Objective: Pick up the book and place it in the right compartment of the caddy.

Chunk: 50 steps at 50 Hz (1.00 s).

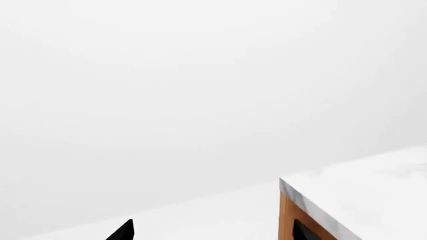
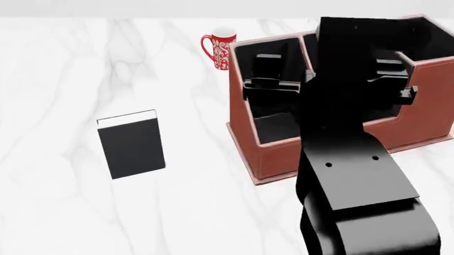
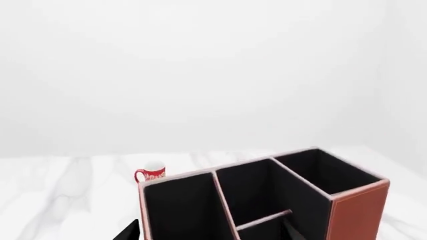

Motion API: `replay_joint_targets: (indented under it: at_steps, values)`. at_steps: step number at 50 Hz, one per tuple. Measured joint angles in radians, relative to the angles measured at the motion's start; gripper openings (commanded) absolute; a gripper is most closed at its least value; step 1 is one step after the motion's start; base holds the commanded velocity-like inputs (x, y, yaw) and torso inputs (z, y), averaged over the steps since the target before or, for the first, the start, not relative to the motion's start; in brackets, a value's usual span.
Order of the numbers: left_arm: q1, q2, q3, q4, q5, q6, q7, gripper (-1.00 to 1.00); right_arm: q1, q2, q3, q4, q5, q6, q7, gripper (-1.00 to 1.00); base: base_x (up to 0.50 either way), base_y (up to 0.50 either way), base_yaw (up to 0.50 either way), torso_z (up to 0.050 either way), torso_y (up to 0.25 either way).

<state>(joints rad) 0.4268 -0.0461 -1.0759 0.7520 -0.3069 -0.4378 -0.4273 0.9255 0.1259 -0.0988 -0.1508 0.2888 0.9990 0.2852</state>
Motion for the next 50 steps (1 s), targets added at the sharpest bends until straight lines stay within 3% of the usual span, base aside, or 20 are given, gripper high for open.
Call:
replay_joint_targets:
  at_steps: [18, 50]
  values:
    - [0.045, 0.011, -0.027, -0.021, -0.024, 0.054, -0.021, 1.00, 0.157, -0.005, -0.022, 0.101, 0.015, 0.069, 0.004, 1.00, 0.50, 0.00, 0.00, 0.000, 0.000]
    - [0.097, 0.007, -0.028, -0.044, -0.059, 0.105, -0.053, 1.00, 0.237, -0.005, -0.027, 0.161, 0.043, 0.095, 0.018, 1.00, 0.50, 0.00, 0.00, 0.000, 0.001]
